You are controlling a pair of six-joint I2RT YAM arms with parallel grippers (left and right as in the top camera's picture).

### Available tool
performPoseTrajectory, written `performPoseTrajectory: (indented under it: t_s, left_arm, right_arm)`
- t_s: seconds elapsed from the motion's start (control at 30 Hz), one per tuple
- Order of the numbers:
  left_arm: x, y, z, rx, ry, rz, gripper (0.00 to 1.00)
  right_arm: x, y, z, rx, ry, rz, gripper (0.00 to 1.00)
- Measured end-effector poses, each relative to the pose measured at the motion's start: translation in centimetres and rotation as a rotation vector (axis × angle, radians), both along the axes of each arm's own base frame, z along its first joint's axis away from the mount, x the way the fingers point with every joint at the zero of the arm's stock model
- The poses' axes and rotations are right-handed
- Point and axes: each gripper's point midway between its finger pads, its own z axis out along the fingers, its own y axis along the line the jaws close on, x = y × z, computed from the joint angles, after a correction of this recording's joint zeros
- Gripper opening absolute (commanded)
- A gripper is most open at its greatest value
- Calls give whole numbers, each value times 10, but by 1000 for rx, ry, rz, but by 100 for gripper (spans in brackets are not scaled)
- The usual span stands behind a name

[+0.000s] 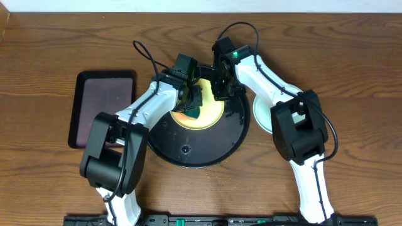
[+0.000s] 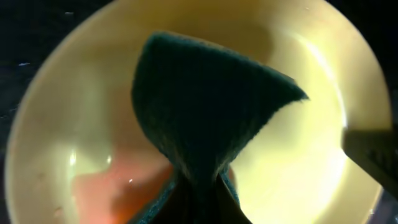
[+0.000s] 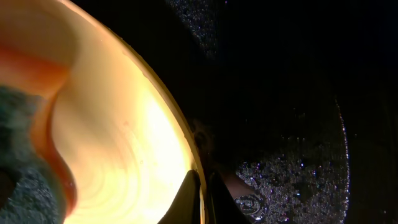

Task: Clean dirty plates on tray and stack at the side
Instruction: 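Scrub the yellow plate with the sponge in the left gripper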

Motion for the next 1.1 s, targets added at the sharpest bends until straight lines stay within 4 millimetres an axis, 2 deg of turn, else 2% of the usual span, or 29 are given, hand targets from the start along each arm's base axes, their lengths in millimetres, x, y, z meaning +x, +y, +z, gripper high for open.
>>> performPoseTrajectory:
  t_s: [0.2,0.33,0.47,0.67,0.8,0.93,1.1]
  left_arm:
    - [7,19,0,99,-35,170,7]
    - [2,24,-1,126,-15,192,8]
    - [-5,21,-1,114,21,98,7]
    - [-18,-4,1,-32,67,-169,7]
    - [-12,-18,4,-82,21,-231,7]
    - [6,-11,3,-25,-43,-134,8]
    - [15,13,2,93,-68,31,7]
  right_arm:
    - [0,0,0,0,0,0,1]
    - [0,1,0,2,-2,1,1]
    - [1,2,0,4,-6,2,1]
    - [1,2,0,4,-7,3,1]
    - [1,2,0,4,-7,3,1]
    - [1,2,0,4,-7,3,1]
    - [0,3,0,7,-5,5,1]
